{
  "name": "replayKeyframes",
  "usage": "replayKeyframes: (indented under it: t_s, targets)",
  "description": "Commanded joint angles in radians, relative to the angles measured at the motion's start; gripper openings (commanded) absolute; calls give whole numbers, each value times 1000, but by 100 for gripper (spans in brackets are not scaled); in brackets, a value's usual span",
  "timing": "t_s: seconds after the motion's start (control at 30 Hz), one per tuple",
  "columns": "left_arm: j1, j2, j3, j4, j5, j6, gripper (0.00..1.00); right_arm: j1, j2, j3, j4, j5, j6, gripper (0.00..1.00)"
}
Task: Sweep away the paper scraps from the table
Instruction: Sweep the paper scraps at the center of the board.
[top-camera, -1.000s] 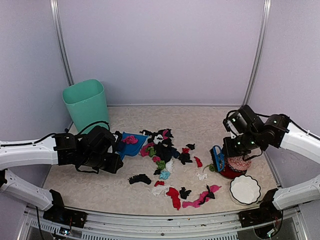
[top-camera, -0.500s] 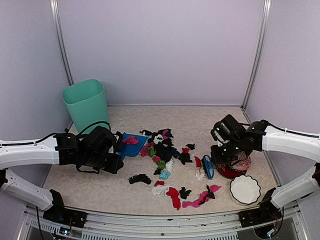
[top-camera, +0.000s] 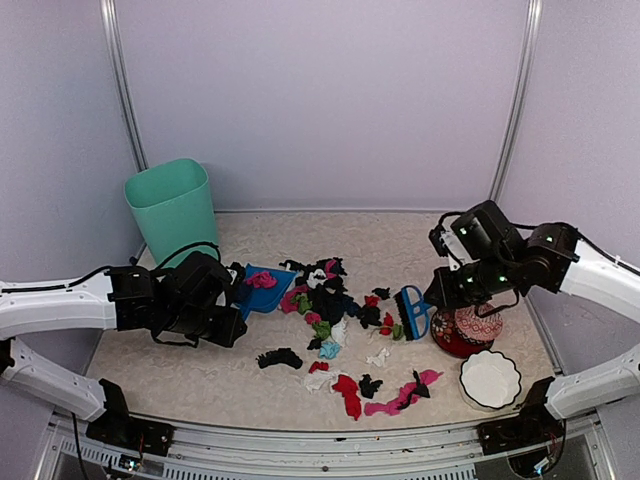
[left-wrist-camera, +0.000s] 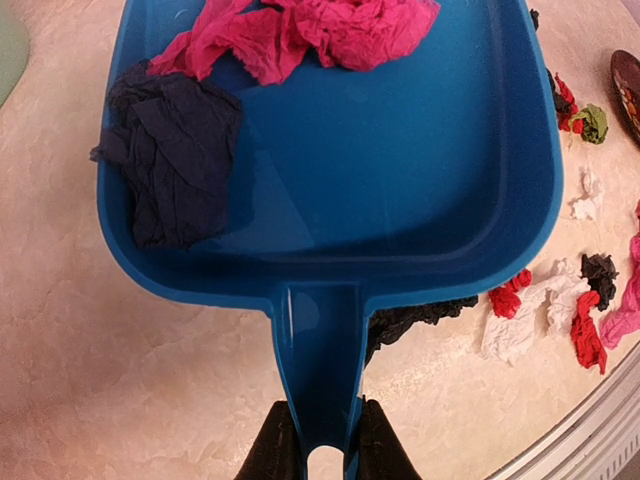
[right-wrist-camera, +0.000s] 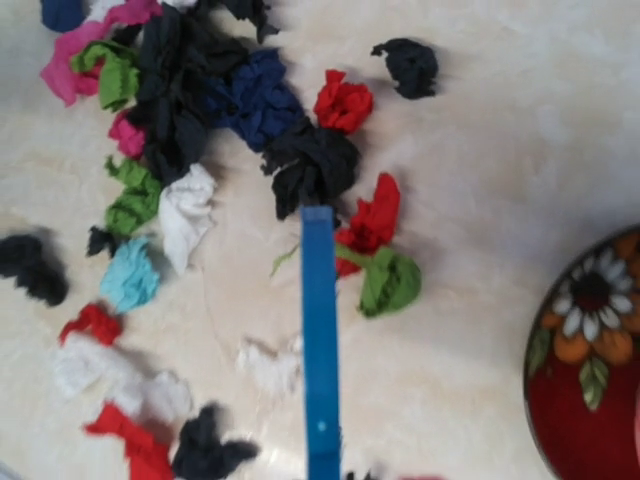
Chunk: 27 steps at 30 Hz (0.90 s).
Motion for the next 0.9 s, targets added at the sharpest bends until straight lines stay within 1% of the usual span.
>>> replayKeyframes:
  t_s: [0.0,0.13,0.23,0.3,0.37,0.53,0.67,0.87]
  targets:
    - [-5,3,36,2,-17,13,0,6,-103,8,-146,-98,25,0]
    - [-7,2,40,8,-2,18,0,6,-192,-55,-217,-249,62,0]
    - [-5,2,39,25,21,22,0,6,-247,-104,-289,-283,95,0]
    - [-5,5,43,32,29,23,0,6,-277,-144,-289,-303,109,0]
    - [-5,10,46,31,31,23,0,7,-292,-203,-247,-359,113,0]
    - [-6,15,49,28,37,17,0,12,-276,-301,-124,-354,117,0]
    - [-6,9,39,25,37,8,0,16,-241,-370,-1,-305,108,0]
    - [-8,2,34,18,29,-4,0,21,-198,-462,268,-238,104,0]
